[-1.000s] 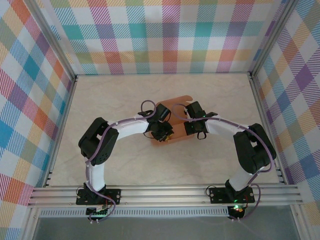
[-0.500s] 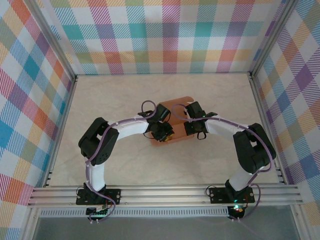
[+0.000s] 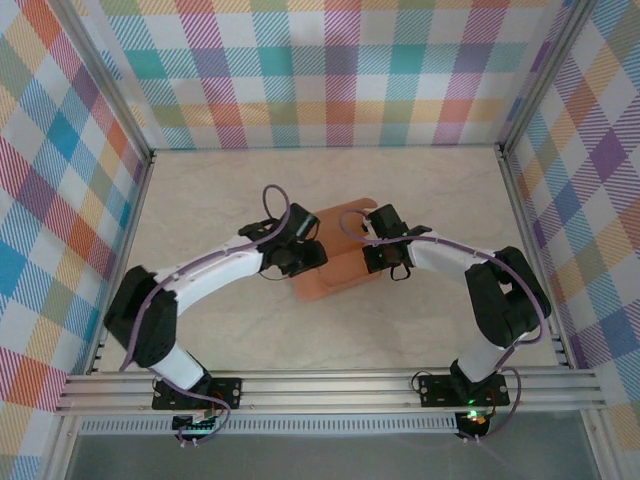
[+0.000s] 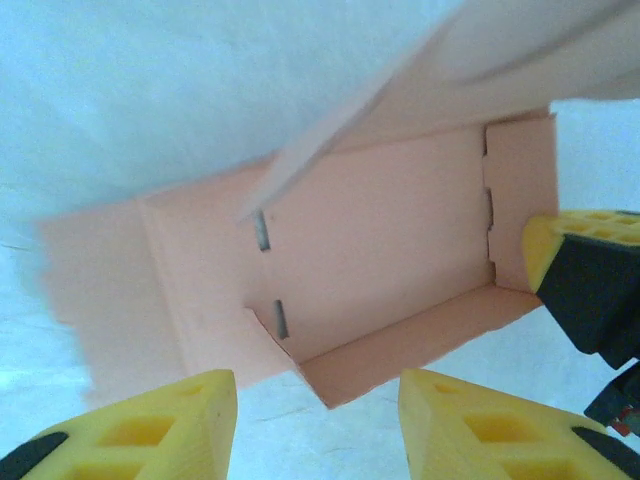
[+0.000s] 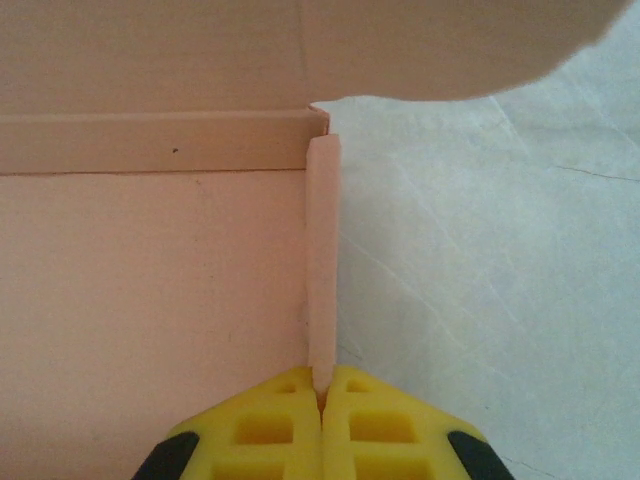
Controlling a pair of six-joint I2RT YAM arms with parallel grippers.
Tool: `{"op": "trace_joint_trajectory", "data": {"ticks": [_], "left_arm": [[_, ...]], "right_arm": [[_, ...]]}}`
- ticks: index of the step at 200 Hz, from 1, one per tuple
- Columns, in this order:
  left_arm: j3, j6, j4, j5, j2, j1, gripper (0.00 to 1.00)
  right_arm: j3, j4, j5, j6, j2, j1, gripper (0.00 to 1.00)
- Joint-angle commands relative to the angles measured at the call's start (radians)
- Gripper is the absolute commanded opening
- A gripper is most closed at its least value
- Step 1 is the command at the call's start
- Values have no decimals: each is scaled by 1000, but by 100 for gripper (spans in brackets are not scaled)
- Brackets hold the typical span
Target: Fold the paper box
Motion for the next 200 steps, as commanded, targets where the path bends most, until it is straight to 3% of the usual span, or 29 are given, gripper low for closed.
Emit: {"op": "trace_joint_trajectory", "data": {"ticks": [1, 30, 63, 125, 200], "left_arm": [[-75, 29, -27, -108, -70, 71, 46], [-163, -88, 13, -131, -103, 164, 41], [-183, -165, 137, 37, 24, 255, 32], [-62, -153, 233, 196, 251, 246, 16], [-47, -138, 236, 293, 239, 182, 12]], "right_arm": [[9, -3, -23, 4, 3, 5, 0], [10, -4, -23, 12, -1, 5, 0], [7, 2, -39, 28, -7, 6, 0], [-5, 7, -45, 36, -20, 6, 0], [8, 20, -55, 44, 6, 6, 0]]}}
